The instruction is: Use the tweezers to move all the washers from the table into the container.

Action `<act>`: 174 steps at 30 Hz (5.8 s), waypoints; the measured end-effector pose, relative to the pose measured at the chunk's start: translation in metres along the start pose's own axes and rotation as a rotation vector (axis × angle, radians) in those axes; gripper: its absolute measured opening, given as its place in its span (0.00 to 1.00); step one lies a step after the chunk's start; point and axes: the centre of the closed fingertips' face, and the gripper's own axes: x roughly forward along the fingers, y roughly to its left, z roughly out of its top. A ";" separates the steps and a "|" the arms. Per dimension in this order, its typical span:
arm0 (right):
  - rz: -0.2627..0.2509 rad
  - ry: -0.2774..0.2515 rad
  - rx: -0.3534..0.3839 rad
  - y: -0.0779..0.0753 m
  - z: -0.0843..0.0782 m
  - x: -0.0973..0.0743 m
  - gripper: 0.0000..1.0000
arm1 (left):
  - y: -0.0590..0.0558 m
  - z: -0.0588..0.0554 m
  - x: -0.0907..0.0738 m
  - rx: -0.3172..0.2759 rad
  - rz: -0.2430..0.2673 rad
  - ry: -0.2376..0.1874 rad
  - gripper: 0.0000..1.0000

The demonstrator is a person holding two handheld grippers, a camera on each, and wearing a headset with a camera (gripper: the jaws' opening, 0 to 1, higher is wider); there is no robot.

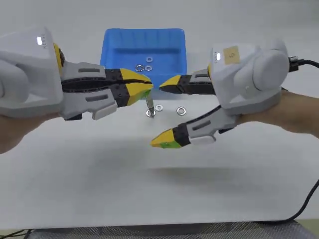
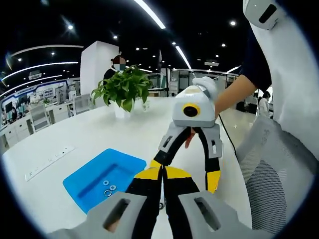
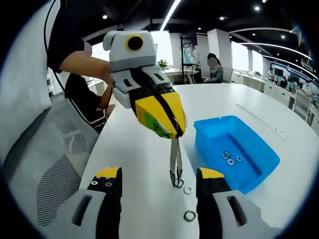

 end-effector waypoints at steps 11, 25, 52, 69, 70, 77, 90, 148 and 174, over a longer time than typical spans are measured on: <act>0.029 0.040 -0.017 -0.006 -0.003 0.012 0.30 | -0.005 0.000 0.001 -0.005 -0.008 0.005 0.04; 0.003 0.089 -0.099 -0.015 -0.010 0.011 0.16 | -0.006 -0.001 0.002 -0.022 -0.017 0.018 0.04; 0.009 0.085 -0.128 -0.014 -0.010 0.012 0.10 | -0.006 -0.004 -0.001 -0.081 -0.010 0.037 0.05; -0.002 0.072 -0.110 -0.013 -0.006 0.011 0.10 | -0.007 -0.004 -0.001 -0.063 -0.001 0.044 0.08; -0.003 0.071 -0.106 -0.013 -0.006 0.010 0.10 | -0.007 -0.004 -0.001 -0.064 -0.002 0.042 0.09; -0.005 0.073 -0.098 -0.014 -0.006 0.010 0.10 | -0.003 -0.005 -0.001 -0.042 0.010 0.042 0.10; 0.019 0.074 -0.078 -0.012 -0.011 0.012 0.11 | -0.007 -0.008 0.004 0.015 -0.048 0.059 0.05; 0.102 -0.040 -0.039 -0.017 0.019 -0.009 0.08 | -0.007 0.012 -0.024 0.030 -0.015 0.052 0.19; -0.018 -0.019 -0.159 -0.121 0.072 -0.030 0.08 | 0.009 0.009 -0.084 -0.102 0.163 -0.023 0.65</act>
